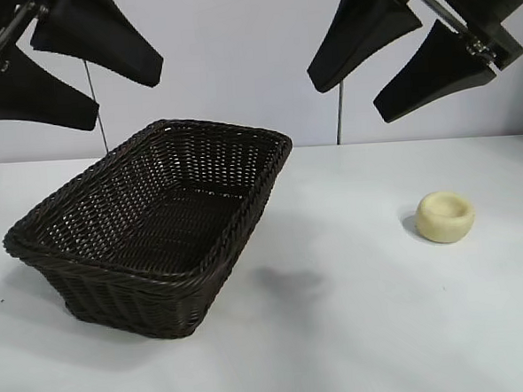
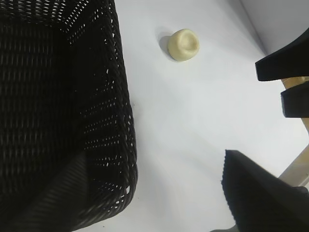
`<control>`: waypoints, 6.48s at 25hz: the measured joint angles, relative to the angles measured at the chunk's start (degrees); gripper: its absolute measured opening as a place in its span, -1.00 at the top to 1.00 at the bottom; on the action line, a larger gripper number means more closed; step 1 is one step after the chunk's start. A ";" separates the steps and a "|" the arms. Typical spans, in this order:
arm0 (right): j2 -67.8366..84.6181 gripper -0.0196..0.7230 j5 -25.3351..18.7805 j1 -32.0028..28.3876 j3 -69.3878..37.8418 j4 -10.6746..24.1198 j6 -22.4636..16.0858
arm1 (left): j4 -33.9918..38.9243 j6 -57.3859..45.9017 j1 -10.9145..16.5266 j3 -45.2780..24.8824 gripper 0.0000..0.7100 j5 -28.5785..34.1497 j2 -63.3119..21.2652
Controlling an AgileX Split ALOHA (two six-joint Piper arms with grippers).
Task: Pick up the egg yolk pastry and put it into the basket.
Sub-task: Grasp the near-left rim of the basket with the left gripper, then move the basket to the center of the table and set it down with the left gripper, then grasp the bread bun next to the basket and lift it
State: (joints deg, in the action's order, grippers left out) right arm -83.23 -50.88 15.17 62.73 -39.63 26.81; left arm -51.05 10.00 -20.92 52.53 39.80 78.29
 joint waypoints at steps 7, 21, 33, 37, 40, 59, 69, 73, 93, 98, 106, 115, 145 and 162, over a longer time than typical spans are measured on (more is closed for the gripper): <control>0.00 -0.51 0.00 0.00 0.00 0.06 0.00 | 13.14 -27.16 -0.50 0.00 -0.58 5.42 0.00; 0.00 -0.51 0.00 0.00 0.00 0.06 0.00 | 25.97 -58.91 -6.72 -6.86 -0.58 -5.92 0.16; 0.00 -0.51 0.00 0.00 0.00 0.06 0.00 | 26.07 -63.81 -6.72 -6.86 -0.58 -13.57 10.69; 0.00 -0.51 0.00 0.00 0.00 0.06 0.00 | 26.27 -65.56 -6.72 -6.86 -0.58 -16.13 14.84; 0.00 -0.51 0.00 0.00 0.00 0.06 0.00 | 26.45 -66.10 -6.72 -6.86 -0.58 -17.41 18.03; 0.00 -0.51 -0.10 0.00 0.00 0.06 0.00 | 25.85 -66.67 -6.77 -6.27 0.72 -18.76 20.51; 0.00 -0.51 -0.12 0.00 0.00 0.06 0.00 | 26.40 -60.02 -1.70 0.42 0.72 -8.16 16.64; 0.00 -0.51 -0.12 0.00 0.00 0.06 0.00 | 27.28 -51.78 1.71 4.24 0.72 -1.69 16.64; 0.00 -0.51 -0.66 0.00 0.00 0.06 0.00 | 24.15 -17.10 3.59 25.04 0.72 20.31 28.57; 0.00 -0.51 -0.66 0.00 0.00 0.06 0.00 | 25.68 -11.11 6.38 30.82 0.72 26.26 32.26; 0.00 -0.51 -0.66 0.00 0.00 0.06 0.00 | 26.14 -1.89 8.59 36.10 0.72 29.23 36.30; 0.00 -0.51 -0.66 0.00 0.00 0.06 0.00 | 26.17 -1.09 8.52 36.48 0.72 26.28 39.98; 0.00 -0.51 -0.74 0.00 0.00 0.06 0.00 | 27.25 1.06 8.52 36.48 -0.65 24.32 41.04; 0.00 -0.51 -0.74 0.00 0.00 0.06 0.00 | 30.31 -1.03 8.25 33.87 -0.68 27.31 19.44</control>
State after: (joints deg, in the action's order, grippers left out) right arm -83.23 -51.62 15.17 62.73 -39.57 26.81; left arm -20.74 8.97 -12.68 86.40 67.11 97.73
